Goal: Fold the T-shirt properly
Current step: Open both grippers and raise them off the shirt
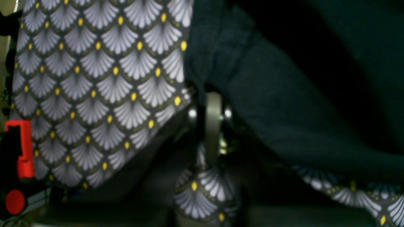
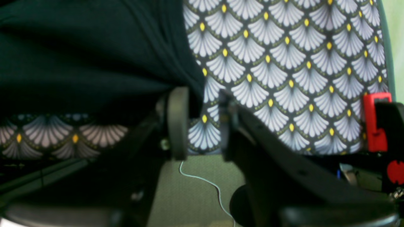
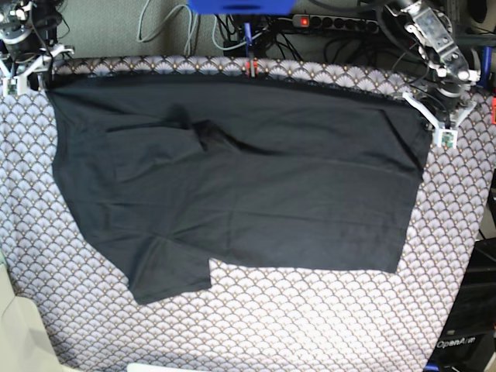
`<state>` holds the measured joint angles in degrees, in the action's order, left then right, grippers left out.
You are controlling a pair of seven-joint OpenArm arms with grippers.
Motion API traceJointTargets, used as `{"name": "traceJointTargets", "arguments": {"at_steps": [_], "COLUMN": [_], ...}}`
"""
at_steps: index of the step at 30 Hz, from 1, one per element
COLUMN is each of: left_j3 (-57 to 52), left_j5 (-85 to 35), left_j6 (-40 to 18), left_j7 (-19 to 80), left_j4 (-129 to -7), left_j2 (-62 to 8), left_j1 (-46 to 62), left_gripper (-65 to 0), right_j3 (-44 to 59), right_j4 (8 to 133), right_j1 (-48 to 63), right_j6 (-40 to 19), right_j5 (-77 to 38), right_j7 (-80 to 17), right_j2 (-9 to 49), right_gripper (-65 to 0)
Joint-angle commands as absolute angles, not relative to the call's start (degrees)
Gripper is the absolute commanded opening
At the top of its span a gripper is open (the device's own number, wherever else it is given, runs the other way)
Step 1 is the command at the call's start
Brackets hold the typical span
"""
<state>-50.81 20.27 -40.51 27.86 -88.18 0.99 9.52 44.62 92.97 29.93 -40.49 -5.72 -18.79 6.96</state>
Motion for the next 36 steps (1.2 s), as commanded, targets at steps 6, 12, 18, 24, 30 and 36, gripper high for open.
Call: {"name": "traceJointTargets", "arguments": {"at_steps": [6, 12, 18, 24, 30, 36], "left_j3": [-51.4, -52.9, -53.0, -55.9, -58.6, -58.7], "left_j5": [20.9, 21.3, 21.0, 20.7, 20.7, 20.7], "left_j6": [-40.0, -40.0, -40.0, -40.0, -40.0, -40.0], "left_j7": [28.7, 28.9, 28.9, 28.8, 28.5, 28.4], "left_j4": [-89.9, -89.9, -90.0, -93.1, -96.0, -98.9], "left_j2": [1.5, 2.3, 2.3, 2.6, 3.6, 3.6], "left_j1": [9.5, 8.9, 9.3, 9.3, 9.0, 9.3], "left_gripper": [-45.7, -45.2, -45.2, -45.0, -45.0, -45.0], "right_j3": [45.3, 45.8, 45.8, 48.0, 49.9, 54.6], "right_j4": [94.0, 93.9, 93.8, 93.8, 93.8, 93.9], "right_j1": [30.2, 29.5, 29.6, 29.5, 28.5, 26.5], "right_j6": [-40.0, -40.0, -40.0, -40.0, -40.0, -40.0], "right_j5": [-1.6, 0.4, 0.5, 0.5, 0.5, 0.6], "right_j7": [-18.8, -19.5, -19.5, -21.0, -23.6, -24.3], "right_j2": [8.0, 8.1, 8.3, 8.1, 8.2, 8.7], "right_gripper": [-43.8, -44.0, -43.7, -43.5, -43.7, -43.6]}}
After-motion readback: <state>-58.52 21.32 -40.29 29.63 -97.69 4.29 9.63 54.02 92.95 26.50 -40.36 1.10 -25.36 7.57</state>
